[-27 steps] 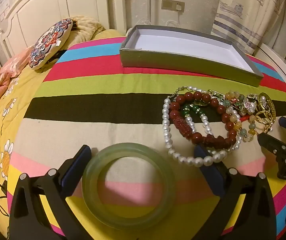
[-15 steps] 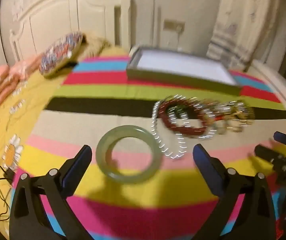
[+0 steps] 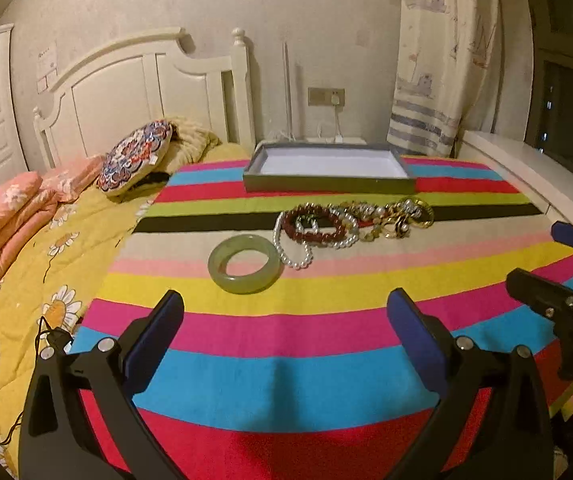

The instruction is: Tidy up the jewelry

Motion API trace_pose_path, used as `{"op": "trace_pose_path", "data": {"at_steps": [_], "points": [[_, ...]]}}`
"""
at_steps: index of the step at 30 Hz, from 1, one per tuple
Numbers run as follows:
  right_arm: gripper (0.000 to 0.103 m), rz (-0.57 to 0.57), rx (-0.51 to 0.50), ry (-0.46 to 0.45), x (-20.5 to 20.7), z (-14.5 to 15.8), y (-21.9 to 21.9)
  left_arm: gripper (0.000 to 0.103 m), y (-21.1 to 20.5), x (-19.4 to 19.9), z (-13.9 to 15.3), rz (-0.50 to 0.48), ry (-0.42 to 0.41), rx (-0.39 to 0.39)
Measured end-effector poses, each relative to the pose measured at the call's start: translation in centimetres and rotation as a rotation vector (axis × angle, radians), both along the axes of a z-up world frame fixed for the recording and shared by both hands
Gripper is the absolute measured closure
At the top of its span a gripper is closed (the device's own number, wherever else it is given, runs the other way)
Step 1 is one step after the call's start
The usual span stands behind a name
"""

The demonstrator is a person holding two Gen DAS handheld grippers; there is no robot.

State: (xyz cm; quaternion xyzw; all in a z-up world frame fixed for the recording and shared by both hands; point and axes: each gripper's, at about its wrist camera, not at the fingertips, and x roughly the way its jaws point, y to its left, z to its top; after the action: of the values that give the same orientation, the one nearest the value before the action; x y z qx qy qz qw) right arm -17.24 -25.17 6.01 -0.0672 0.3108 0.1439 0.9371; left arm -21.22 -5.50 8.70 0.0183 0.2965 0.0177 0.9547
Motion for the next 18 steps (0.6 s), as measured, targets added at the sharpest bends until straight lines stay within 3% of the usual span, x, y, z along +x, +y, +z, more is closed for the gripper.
{"op": "trace_pose_path", "data": {"at_steps": [18], "points": [[0.004,-0.005,0.008,-0.004,-0.1,0.2,0.3,0.002,-0.6,-0.6,1.6,0.004,-0.028,0.014]]}}
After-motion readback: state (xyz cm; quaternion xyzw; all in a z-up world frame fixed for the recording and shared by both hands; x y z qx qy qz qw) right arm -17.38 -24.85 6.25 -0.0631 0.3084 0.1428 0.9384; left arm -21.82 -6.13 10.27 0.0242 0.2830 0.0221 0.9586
